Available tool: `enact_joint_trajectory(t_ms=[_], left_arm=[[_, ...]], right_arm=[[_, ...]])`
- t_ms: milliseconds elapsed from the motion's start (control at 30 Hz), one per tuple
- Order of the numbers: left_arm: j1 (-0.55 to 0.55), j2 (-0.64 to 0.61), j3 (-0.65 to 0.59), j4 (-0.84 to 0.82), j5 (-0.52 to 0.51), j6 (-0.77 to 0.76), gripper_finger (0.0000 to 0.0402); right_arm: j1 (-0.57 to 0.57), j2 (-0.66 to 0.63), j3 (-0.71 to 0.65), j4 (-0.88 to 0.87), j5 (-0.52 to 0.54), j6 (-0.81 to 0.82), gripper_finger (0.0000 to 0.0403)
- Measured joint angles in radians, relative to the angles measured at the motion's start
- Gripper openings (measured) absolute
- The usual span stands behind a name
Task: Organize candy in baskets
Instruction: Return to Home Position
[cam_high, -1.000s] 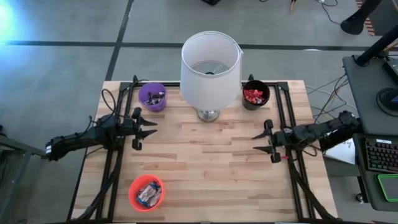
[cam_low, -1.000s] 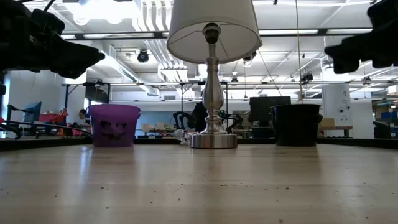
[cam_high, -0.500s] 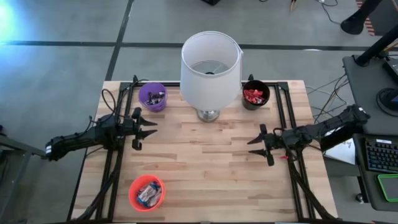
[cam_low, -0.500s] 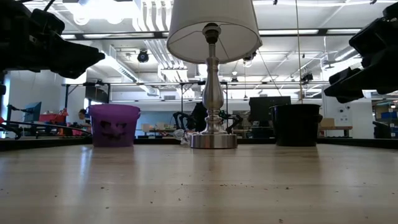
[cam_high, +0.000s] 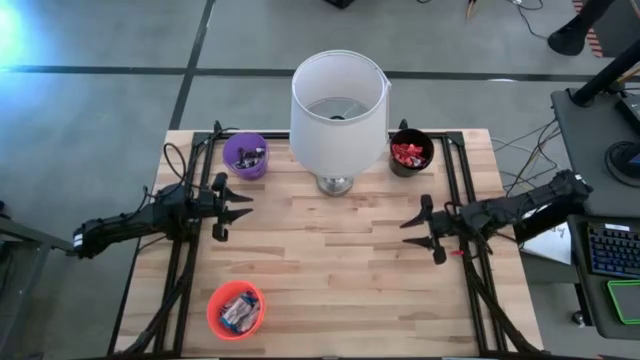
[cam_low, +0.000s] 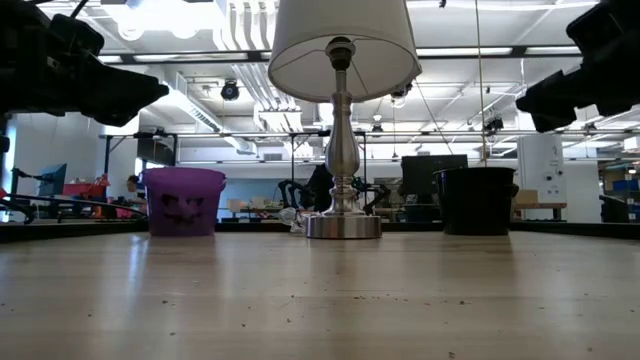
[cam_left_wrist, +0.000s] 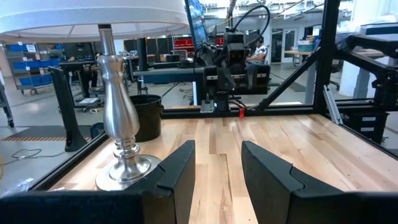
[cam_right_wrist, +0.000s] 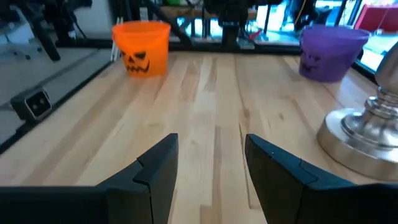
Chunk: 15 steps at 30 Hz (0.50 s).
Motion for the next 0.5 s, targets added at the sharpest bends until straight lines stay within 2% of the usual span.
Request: enact_joint_trajectory(t_ms=[200, 500], left_arm=[[0.000, 0.000, 0.000, 0.000, 0.000, 0.000, 0.0114], [0.000, 0.000, 0.000, 0.000, 0.000, 0.000, 0.0114]], right_arm=[[0.000, -0.060, 0.087, -0.188, -0.001, -0.008, 0.0178], [0.000, -0.231, 0.046, -0.214, 0.002, -0.072, 0.0178]])
